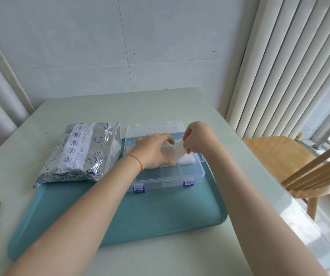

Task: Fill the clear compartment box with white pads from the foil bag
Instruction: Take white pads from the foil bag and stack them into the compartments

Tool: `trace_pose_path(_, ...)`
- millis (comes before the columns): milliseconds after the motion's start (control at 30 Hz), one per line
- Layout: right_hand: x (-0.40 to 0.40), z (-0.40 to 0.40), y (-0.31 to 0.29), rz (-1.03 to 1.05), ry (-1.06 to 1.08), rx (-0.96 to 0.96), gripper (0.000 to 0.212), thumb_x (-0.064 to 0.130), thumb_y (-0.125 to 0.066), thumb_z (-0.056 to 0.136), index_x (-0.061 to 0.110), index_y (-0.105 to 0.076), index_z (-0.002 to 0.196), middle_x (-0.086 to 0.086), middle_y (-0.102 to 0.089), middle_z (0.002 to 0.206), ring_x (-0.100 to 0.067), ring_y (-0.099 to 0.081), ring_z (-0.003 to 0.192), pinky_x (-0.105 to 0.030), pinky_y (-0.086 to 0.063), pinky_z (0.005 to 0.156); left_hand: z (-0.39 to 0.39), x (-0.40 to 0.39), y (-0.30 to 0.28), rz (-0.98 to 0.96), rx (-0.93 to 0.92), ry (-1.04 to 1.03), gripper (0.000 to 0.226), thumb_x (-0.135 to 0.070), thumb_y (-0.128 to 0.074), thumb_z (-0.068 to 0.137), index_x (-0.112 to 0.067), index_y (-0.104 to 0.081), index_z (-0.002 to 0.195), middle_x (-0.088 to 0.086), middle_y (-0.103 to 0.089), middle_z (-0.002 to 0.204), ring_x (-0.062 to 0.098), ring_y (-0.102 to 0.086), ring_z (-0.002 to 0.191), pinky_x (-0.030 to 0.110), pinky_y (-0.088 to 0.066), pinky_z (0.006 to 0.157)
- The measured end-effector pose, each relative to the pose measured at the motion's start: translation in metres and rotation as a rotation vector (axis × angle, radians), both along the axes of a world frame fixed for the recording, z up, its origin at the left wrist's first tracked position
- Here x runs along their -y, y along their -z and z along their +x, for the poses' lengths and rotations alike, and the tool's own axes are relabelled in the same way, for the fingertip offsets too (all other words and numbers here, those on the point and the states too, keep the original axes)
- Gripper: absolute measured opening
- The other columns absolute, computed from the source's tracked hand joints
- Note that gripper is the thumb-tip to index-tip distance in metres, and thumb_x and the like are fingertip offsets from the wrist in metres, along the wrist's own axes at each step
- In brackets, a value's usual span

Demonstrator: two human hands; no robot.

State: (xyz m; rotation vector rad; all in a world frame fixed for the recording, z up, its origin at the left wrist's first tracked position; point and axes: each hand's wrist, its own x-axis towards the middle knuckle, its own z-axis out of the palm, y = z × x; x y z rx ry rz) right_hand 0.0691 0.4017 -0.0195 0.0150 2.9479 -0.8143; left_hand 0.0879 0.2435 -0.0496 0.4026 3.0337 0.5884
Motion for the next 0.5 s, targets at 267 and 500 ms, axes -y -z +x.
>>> trace_pose_path(267, 0.015, 0.010, -0.004, 0.342, -0.082, -0.088, 0.017, 0.001, -0.049, 0.087, 0.009, -0.040, 0.075, -0.003, -0.038, 0.073, -0.028, -0.046, 0.082, -0.031, -0.039, 0.068, 0.004, -0.001, -0.002, -0.051, -0.002, 0.031, 0.054, -0.050, -0.070, 0.079, -0.040, -0.051, 0.128, -0.006, -0.052, 0.134, 0.022, -0.041, 0.129, 0.044, -0.034, 0.105)
trace_pose_path(500, 0.032, 0.009, 0.001, 0.535, -0.156, -0.050, 0.019, 0.030, -0.054, 0.096, 0.013, -0.051, 0.091, -0.002, -0.045, 0.084, -0.025, -0.053, 0.091, -0.029, -0.039, 0.069, 0.006, -0.003, -0.005, -0.172, 0.029, 0.086, 0.030, -0.053, -0.058, 0.088, -0.049, -0.059, 0.118, -0.004, -0.046, 0.128, 0.021, -0.038, 0.127, 0.041, -0.029, 0.103)
